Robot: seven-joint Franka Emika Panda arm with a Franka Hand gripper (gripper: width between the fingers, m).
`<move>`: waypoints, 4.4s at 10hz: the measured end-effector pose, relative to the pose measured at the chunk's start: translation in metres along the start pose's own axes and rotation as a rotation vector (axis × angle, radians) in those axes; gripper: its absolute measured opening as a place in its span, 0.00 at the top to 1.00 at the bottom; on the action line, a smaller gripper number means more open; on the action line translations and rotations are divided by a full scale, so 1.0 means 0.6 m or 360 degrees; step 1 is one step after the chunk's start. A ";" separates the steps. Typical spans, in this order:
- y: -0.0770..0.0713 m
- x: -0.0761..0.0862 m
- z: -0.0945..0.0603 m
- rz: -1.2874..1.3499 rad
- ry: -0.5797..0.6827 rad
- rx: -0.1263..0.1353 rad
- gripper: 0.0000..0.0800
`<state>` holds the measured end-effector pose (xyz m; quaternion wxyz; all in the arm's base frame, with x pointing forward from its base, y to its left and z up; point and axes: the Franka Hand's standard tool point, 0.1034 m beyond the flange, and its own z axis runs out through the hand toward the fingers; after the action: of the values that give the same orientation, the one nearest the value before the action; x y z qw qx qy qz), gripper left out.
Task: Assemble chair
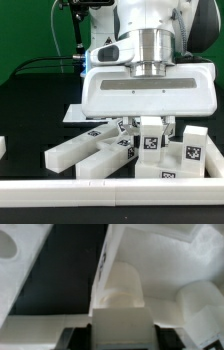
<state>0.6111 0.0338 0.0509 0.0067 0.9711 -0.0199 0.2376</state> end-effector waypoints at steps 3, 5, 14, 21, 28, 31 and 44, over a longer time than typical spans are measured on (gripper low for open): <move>0.002 0.000 0.000 -0.0002 0.0025 -0.0007 0.64; 0.002 0.000 0.000 -0.0002 0.0025 -0.0007 0.41; -0.009 0.027 -0.020 0.0057 -0.0674 0.0141 0.19; -0.010 0.023 -0.017 0.0557 -0.0685 0.0032 0.65; -0.025 0.025 -0.014 0.1494 -0.0685 -0.0160 0.65; -0.028 0.028 -0.013 0.1871 -0.0667 -0.0220 0.65; -0.018 0.027 -0.037 0.0188 -0.0658 0.0148 0.19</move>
Offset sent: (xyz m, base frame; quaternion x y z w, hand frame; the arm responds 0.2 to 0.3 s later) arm 0.0000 0.0000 0.0000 0.0000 0.0000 0.0000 1.0000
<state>0.6159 0.0446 0.0779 -0.0564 0.9956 -0.0668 0.0342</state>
